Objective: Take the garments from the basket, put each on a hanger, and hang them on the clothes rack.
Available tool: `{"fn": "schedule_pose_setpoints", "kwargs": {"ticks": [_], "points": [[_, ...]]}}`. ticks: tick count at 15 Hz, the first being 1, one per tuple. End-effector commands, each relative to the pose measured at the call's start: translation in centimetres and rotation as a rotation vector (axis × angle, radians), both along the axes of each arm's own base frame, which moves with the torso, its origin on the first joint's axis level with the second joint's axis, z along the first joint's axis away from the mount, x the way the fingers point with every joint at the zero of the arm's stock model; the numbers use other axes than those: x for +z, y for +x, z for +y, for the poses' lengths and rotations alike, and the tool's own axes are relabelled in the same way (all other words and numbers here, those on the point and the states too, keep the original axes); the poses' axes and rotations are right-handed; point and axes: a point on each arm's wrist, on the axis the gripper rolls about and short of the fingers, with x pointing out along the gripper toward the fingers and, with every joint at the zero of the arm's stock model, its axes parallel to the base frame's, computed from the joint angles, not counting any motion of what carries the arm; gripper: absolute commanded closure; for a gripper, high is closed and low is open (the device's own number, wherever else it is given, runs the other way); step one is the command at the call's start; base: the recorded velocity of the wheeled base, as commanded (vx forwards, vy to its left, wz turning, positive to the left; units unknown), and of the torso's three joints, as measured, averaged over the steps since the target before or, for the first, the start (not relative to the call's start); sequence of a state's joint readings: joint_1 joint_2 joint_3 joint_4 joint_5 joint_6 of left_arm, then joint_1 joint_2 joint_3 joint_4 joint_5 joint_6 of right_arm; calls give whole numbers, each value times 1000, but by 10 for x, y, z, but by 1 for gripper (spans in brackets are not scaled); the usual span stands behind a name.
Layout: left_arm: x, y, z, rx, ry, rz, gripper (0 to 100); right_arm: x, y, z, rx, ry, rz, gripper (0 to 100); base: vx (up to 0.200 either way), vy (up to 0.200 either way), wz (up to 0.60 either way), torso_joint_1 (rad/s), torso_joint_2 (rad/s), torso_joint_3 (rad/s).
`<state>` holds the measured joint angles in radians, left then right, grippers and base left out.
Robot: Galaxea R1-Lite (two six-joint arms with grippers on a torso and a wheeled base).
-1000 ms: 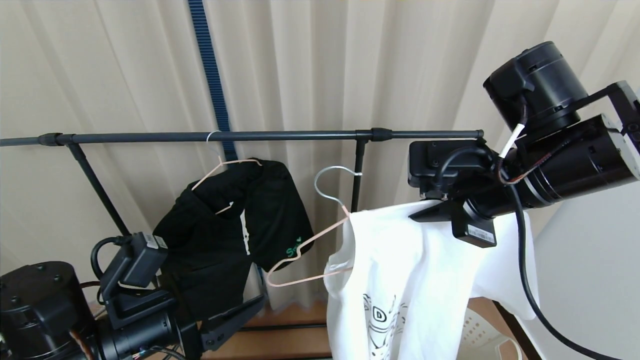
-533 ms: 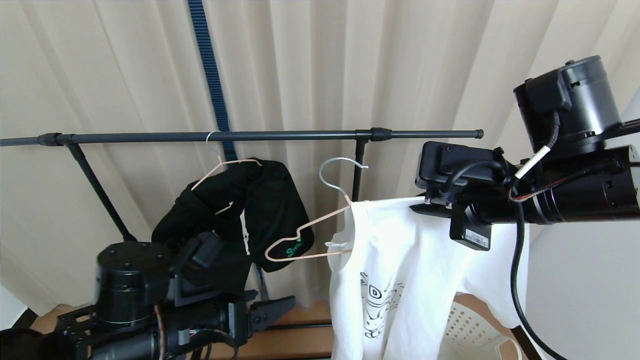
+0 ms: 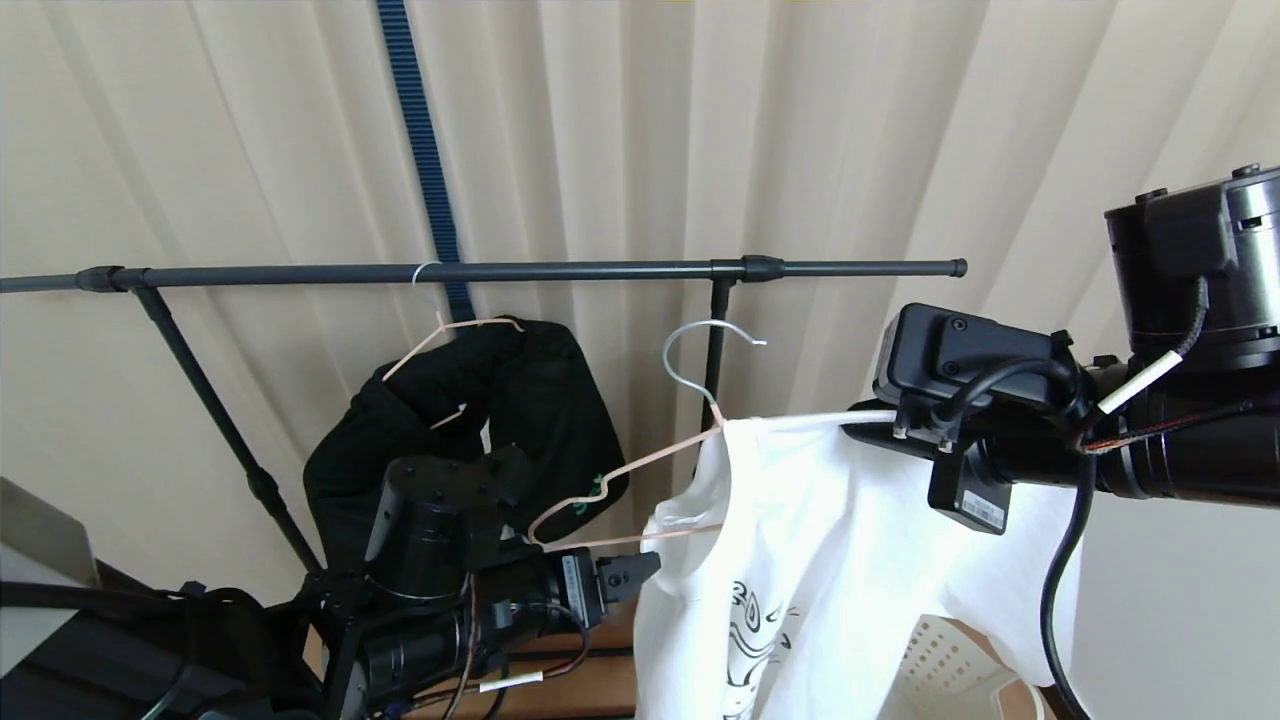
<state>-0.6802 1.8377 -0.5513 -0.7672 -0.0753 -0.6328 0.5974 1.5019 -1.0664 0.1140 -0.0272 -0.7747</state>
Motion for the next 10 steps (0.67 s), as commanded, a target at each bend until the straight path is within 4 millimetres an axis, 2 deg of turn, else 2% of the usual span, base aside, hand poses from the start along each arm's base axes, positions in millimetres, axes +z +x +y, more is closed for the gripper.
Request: {"fn": "schedule_pose_setpoints", "kwargs": {"ticks": [1,4,7,8,9,10], "points": [[-6,5,-5,4,11,10,0,2,-2,0,1,5,-5,100,0,0,0,0,0,0],[-11,-11,-9,-16,53,3,0,3,-2,0,-5,13,-5,100,0,0,0,0,0,0],[14,-41,14,-77,46,-160,0,1,1,-4,-23,9,1,100,0,0,0,0,0,0],[27,-65,38,-139,41,-294,0,1,5,-10,-42,11,8,100,0,0,0,0,0,0],[30,-72,49,-161,44,-347,0,1,6,-11,-36,17,14,100,0,0,0,0,0,0],[40,-77,78,-188,49,-451,0,1,8,-14,11,50,37,100,0,0,0,0,0,0]]}}
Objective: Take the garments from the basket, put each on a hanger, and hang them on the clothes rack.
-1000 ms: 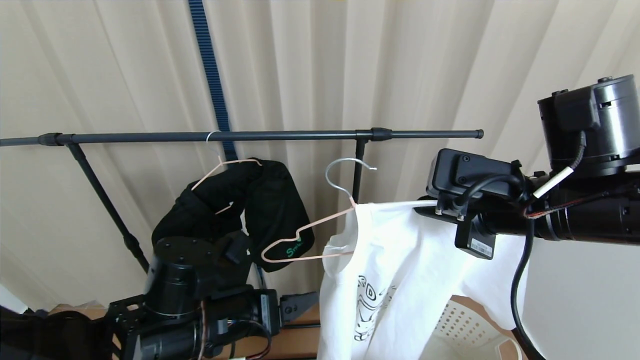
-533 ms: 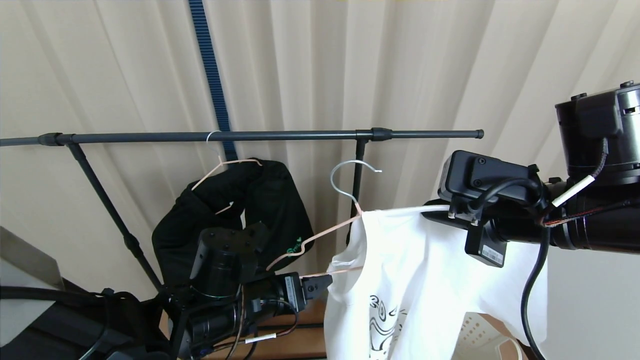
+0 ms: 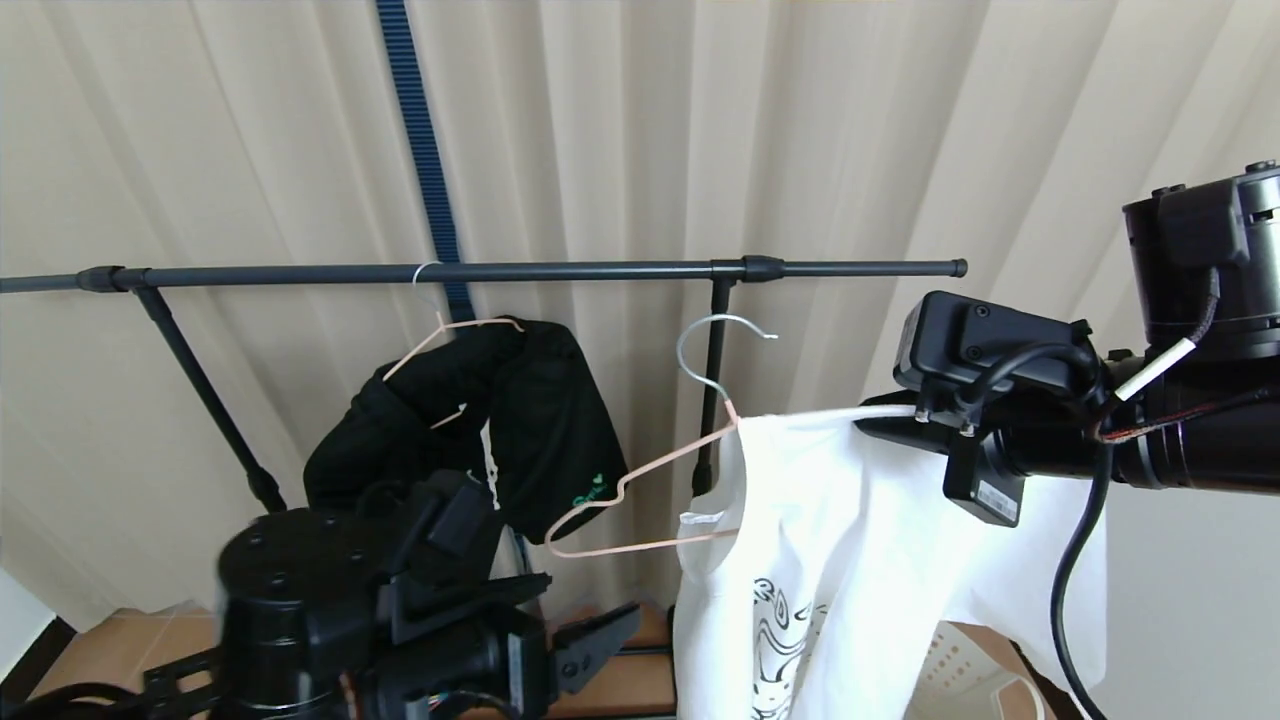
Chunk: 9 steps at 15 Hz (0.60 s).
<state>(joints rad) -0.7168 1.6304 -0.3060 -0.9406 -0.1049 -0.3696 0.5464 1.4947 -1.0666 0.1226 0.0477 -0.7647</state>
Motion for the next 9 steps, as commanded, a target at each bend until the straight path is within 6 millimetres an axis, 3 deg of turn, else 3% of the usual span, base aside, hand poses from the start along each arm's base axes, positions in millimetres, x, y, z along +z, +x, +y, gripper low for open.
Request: {"fn": "schedule_pose_setpoints", "kwargs": {"ticks": [1,4,8,9], "points": [[32,-22,68,-50,-58,-250,0,-1,5,-5,39,32,28,100,0,0,0,0,0,0],[43,5,105,-85,-87,-297,0,-4,8,-7,146,66,55,100,0,0,0,0,0,0],[22,64,97,-121,-50,-230,0,-5,4,-7,247,118,85,100,0,0,0,0,0,0],[19,69,95,-156,-44,-235,0,-4,4,-6,258,124,86,100,0,0,0,0,0,0]]}}
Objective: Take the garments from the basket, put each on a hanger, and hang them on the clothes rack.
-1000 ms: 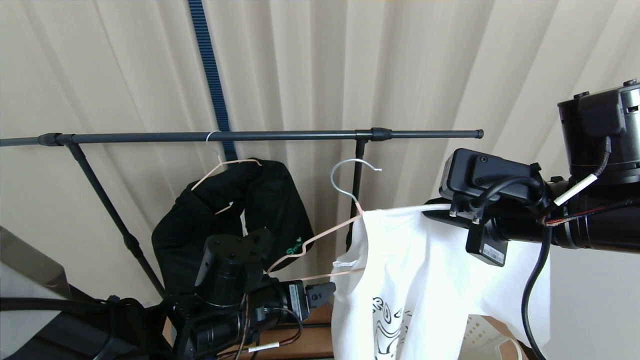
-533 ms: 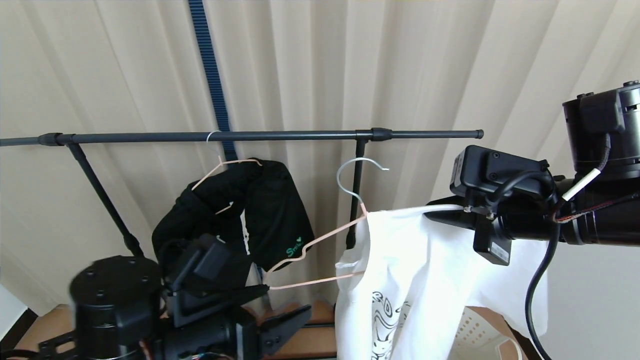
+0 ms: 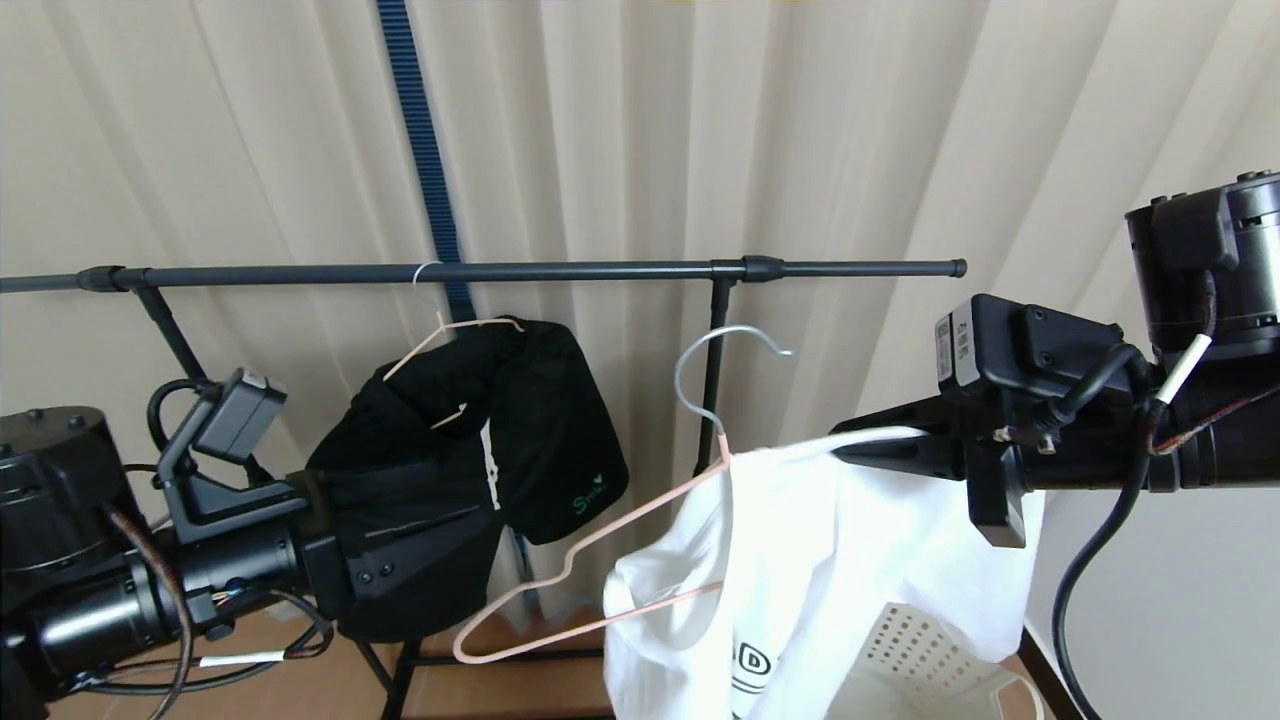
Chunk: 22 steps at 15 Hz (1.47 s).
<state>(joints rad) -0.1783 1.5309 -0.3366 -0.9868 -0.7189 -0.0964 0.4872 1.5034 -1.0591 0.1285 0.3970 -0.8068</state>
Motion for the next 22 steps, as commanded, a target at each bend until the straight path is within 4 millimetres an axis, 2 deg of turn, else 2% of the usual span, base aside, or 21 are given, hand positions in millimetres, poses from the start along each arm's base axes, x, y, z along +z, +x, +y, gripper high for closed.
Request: {"fn": "schedule_pose_setpoints", "kwargs": {"ticks": [1,4,9,14,22], "points": [[-22,39,-7,-137,20,33,0,-1,-1,1,23,10,8,100,0,0,0,0,0,0],[-33,50,-16,-242,12,53,0,0,-3,2,70,39,24,100,0,0,0,0,0,0],[-52,48,-45,-361,47,72,0,2,-4,6,90,50,18,100,0,0,0,0,0,0],[-57,57,-54,-399,42,75,0,5,-11,8,111,56,6,100,0,0,0,0,0,0],[-71,54,-74,-474,49,117,0,14,-21,8,139,80,-24,100,0,0,0,0,0,0]]}}
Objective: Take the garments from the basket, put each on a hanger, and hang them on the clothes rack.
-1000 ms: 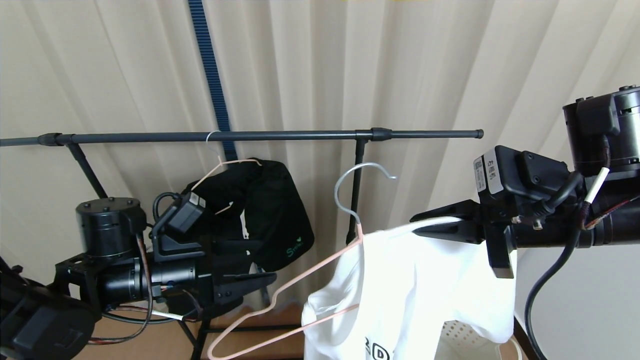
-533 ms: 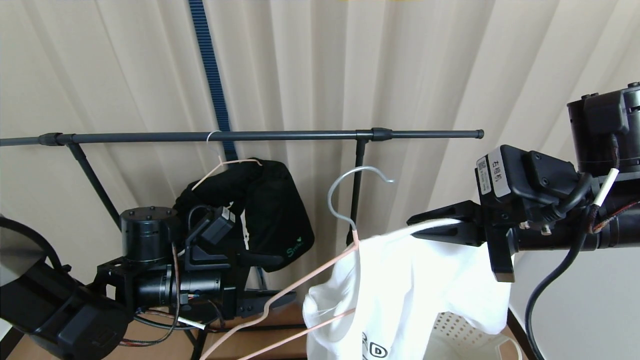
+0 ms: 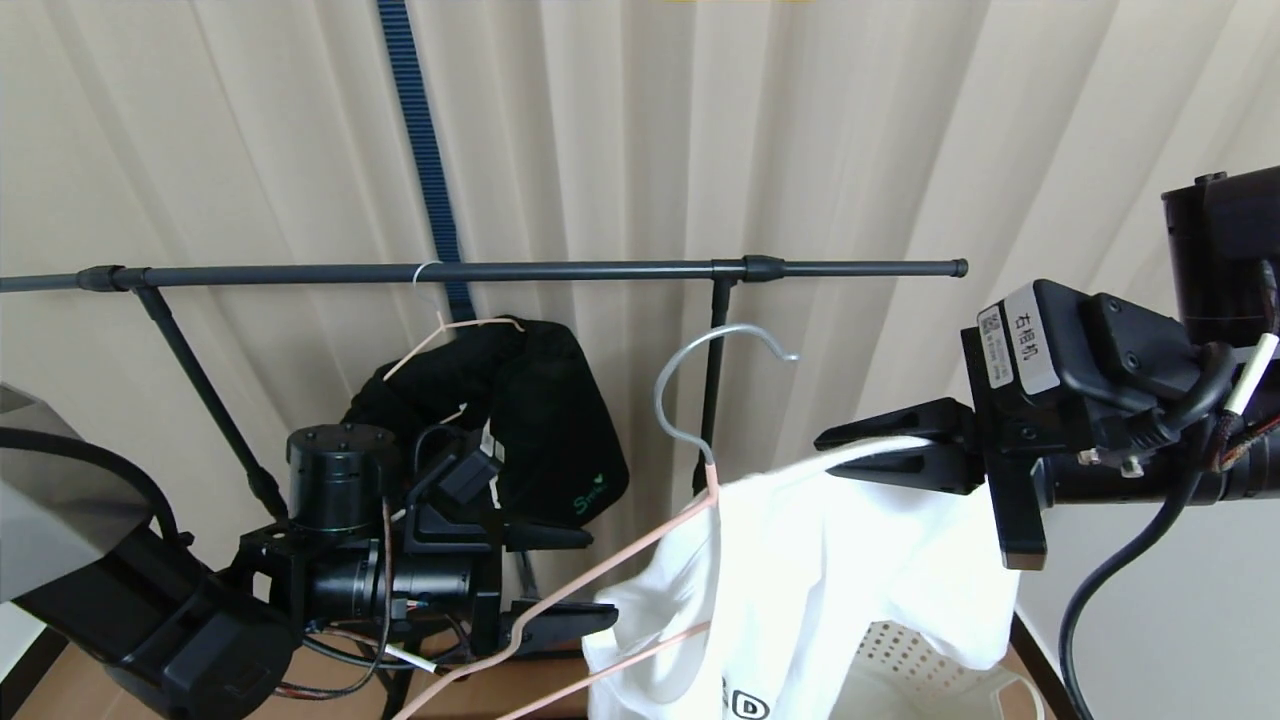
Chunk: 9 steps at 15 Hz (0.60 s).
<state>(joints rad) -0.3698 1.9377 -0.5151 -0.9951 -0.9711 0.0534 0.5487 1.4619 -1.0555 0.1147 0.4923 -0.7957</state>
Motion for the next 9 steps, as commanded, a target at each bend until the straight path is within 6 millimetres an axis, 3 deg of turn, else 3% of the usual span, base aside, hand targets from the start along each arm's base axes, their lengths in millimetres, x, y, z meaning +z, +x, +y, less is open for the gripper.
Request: {"fn": "schedule_pose_setpoints", "kwargs": {"ticks": [1,2,9], "points": [[-8,-1,-6,-16,13,25,0,4,-5,-2,4,10,-15,100,0,0,0,0,0,0],[-9,-2,-8,-11,18,24,100,5,-6,-3,4,13,-16,100,0,0,0,0,0,0],[-5,-7,1,30,27,21,100,6,-18,-13,-5,24,-20,100,0,0,0,0,0,0]]}}
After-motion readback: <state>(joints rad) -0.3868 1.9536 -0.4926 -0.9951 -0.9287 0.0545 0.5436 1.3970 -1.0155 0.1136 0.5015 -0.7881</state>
